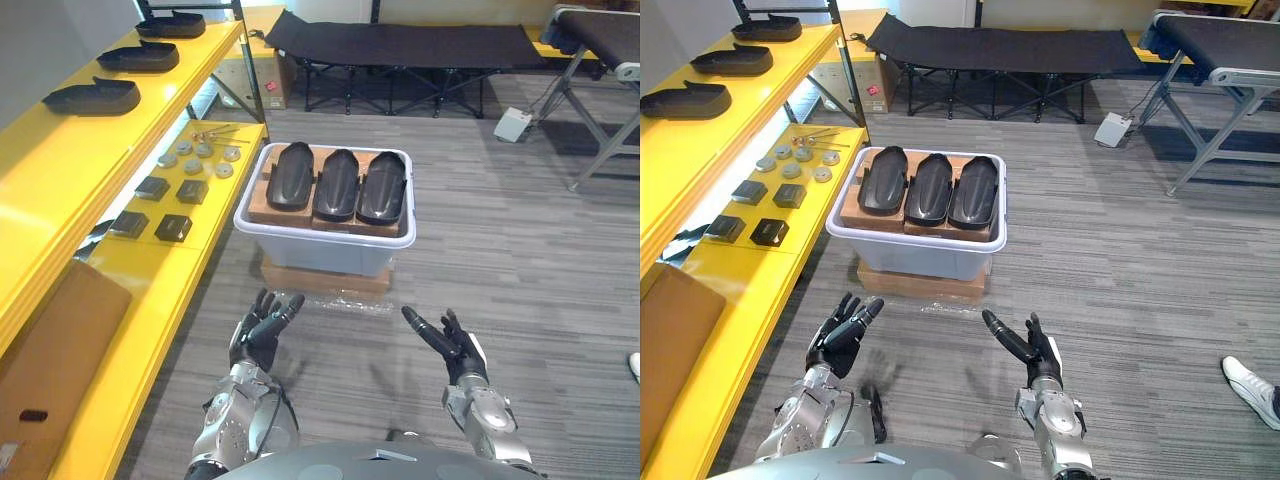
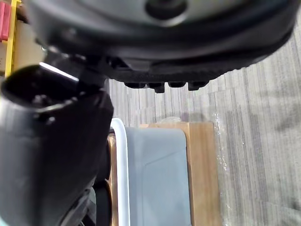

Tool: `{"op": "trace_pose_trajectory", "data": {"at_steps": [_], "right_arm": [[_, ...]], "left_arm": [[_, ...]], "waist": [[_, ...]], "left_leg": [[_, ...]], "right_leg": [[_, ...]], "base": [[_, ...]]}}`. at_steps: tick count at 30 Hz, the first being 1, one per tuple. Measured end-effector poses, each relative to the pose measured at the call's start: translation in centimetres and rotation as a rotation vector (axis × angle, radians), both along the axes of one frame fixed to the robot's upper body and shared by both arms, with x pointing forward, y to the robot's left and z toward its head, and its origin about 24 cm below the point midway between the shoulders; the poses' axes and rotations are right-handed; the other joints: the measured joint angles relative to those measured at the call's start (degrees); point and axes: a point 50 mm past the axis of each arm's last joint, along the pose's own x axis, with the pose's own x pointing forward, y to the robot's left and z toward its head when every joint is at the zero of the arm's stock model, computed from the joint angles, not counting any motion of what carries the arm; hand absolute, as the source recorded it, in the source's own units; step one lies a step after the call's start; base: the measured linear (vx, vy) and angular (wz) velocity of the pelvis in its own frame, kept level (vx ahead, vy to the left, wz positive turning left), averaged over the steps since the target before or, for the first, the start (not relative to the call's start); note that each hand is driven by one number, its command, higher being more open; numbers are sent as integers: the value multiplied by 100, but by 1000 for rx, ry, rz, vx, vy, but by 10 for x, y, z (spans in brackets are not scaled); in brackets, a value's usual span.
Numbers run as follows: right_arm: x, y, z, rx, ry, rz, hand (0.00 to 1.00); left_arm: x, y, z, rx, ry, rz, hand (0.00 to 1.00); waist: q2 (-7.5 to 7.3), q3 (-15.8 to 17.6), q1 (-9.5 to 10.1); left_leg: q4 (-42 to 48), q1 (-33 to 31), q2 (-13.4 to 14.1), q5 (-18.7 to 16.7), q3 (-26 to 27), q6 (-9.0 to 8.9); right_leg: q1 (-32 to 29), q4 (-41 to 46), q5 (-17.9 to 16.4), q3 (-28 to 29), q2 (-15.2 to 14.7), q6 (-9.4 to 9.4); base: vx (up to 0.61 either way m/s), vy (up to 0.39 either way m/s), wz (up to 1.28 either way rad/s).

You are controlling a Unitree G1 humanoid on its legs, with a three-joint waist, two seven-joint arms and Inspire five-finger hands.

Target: Walk over and take three plastic housings, then place them on the shelf

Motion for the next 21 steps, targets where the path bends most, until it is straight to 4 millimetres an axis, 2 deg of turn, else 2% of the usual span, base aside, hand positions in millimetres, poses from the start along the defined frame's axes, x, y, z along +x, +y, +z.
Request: {"op": "trace_pose_trajectory", "data": {"at_steps": [1, 2, 3, 5, 7, 8, 9, 10, 12, 13, 15, 17, 19, 21], "right_arm": [[-1, 6, -2, 9, 8, 11, 100], [-2, 10, -3, 17, 7, 25, 100], [0, 15, 1, 31, -19, 47, 100], [3, 17, 4, 37, -51, 58, 100], [4, 20, 4, 56, -61, 56, 100], [3, 23, 3, 66, -59, 58, 100], [3, 29, 3, 79, -63, 67, 100], [4, 34, 4, 76, -79, 84, 100], [9, 36, 8, 71, -109, 97, 100], [11, 37, 11, 70, -126, 94, 100], [12, 36, 16, 65, -153, 91, 100], [12, 28, 17, 35, -151, 78, 100], [15, 24, 20, 15, -165, 71, 100], [14, 21, 20, 7, -163, 50, 100]], "left_arm": [[1, 2, 0, 4, 0, 4, 100], [1, 5, 1, 12, -4, 8, 100], [9, 11, 7, 32, -34, 18, 100], [17, 12, 13, 37, -60, 23, 100], [19, 11, 19, 39, -80, 32, 100], [19, 9, 20, 38, -84, 27, 100], [19, 11, 23, 46, -95, 28, 100], [23, 14, 26, 59, -107, 30, 100], [32, 14, 31, 67, -122, 35, 100], [34, 15, 31, 70, -125, 36, 100], [34, 19, 28, 90, -119, 33, 100], [26, 13, 21, 69, -83, 33, 100], [20, 8, 16, 47, -68, 29, 100], [16, 2, 13, 39, -56, 1, 100]], "waist": [[-23, -25, 14], [-148, -58, -10], [-448, -99, -23], [-599, -90, -31], [-584, -90, -48], [-571, -85, -65], [-546, -87, -82], [-465, -76, -139], [-454, -67, -153], [-442, -61, -154], [-575, -89, -179], [-414, -179, -115], [-289, -206, -145], [-298, -207, -148]], "left_leg": [[146, 105, -52, 156, 20, 292], [144, 131, -163, 69, 109, 310], [107, 120, -489, -83, 197, 398], [72, 130, -763, -228, 265, 512], [-340, 514, -1046, -212, 271, 632], [-420, 639, -1062, -187, 246, 649], [-505, 809, -1035, -187, 153, 643], [-579, 863, -996, -190, -33, 614], [-698, 926, -918, -132, -229, 505], [-718, 927, -904, -84, -332, 429], [-808, 947, -1061, -6, -570, 256], [-966, 951, -851, 85, -665, 137], [-1136, 1039, -713, 163, -691, 30], [-1251, 1178, -671, 183, -683, 6]], "right_leg": [[165, -89, -18, 127, -56, 155], [232, -217, -4, 125, -150, 173], [202, -289, 60, 126, -482, 288], [111, 0, 14, 121, -792, 329], [-329, 1248, 12, 55, -1234, 345], [-383, 1490, -38, 96, -1275, 349], [-418, 1640, -228, 124, -1200, 207], [-508, 1590, -437, 115, -1020, 179], [-829, 1506, -467, 140, -811, 141], [-949, 1339, -422, 161, -748, 157], [-1056, 966, 53, 220, -753, 179], [-973, 802, 41, 109, -505, 121], [-828, 603, 77, -10, -307, 52], [-679, 463, 90, -14, -189, 32]], "base": [[320, 286, -40], [395, 316, -28], [305, 218, -3], [301, 220, 6], [276, 208, 16], [246, 131, 21], [217, 19, 45], [248, -64, 65], [185, -123, 59], [167, -165, 51], [176, -213, 67], [182, -193, 26], [111, -135, 6], [70, -92, 0]]}}
